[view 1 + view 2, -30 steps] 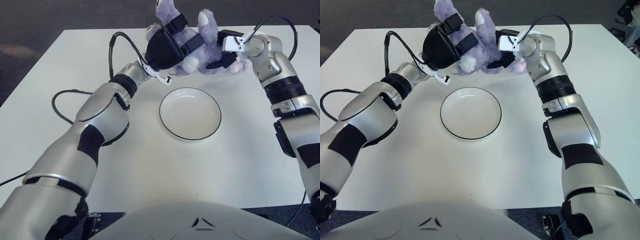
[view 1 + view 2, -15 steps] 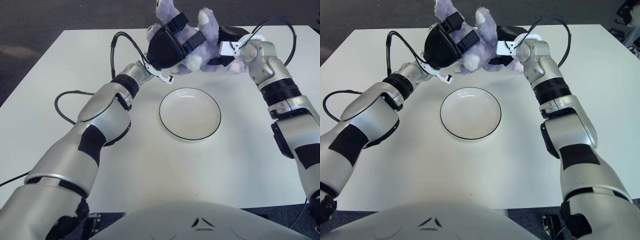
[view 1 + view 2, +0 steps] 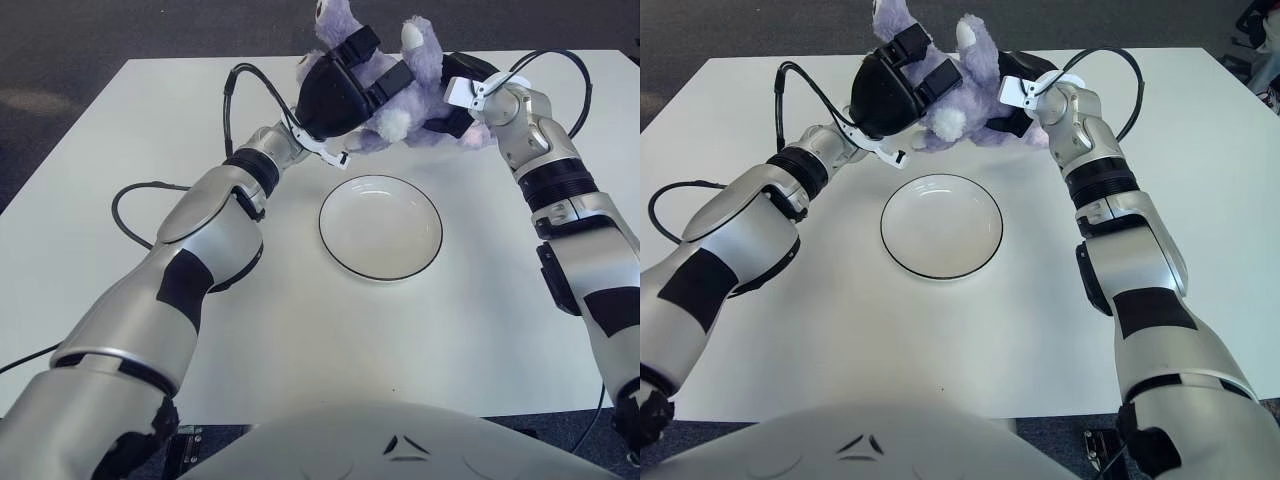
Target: Put the doll into the plate.
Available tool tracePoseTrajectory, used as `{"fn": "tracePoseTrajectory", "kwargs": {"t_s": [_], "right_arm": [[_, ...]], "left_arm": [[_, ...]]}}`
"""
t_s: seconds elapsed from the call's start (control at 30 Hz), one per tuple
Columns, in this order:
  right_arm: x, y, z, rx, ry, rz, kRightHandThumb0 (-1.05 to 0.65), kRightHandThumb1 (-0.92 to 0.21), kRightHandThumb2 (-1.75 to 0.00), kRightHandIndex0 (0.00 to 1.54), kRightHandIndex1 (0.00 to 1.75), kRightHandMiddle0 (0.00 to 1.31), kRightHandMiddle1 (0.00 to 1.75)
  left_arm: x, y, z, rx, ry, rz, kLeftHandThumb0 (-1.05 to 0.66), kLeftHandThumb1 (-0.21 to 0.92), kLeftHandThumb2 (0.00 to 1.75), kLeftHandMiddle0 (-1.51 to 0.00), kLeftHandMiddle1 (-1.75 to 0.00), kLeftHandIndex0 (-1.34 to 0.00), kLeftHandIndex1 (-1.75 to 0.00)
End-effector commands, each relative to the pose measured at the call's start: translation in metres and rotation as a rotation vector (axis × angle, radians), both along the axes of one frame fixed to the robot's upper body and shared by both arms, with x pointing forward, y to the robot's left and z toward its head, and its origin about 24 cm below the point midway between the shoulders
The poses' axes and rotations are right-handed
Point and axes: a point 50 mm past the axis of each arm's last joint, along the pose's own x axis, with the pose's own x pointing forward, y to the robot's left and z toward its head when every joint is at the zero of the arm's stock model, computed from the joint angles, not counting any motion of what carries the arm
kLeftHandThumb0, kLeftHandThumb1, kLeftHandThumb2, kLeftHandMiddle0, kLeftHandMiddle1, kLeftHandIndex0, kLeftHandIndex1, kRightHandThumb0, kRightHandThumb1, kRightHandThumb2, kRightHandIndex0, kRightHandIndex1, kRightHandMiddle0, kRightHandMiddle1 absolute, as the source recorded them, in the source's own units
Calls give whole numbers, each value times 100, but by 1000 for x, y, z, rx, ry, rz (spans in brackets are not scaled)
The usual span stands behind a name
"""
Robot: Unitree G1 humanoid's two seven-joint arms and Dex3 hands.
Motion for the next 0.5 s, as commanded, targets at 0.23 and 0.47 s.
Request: {"fn": "tracePoseTrajectory", "kwargs": {"t_s": [0.23, 0.47], "right_arm": [[2, -13, -14, 22, 41, -122, 0, -1, -161, 88, 158, 63, 175], [1, -15, -17, 36, 31, -166, 0, -2, -160, 87, 159, 62, 175]], "left_arm": [[3, 1, 21, -138, 69, -30, -45, 42, 118, -111, -175, -53, -175], [7, 5, 18, -176, 138, 30, -39, 71, 81, -80, -174, -32, -175]]}}
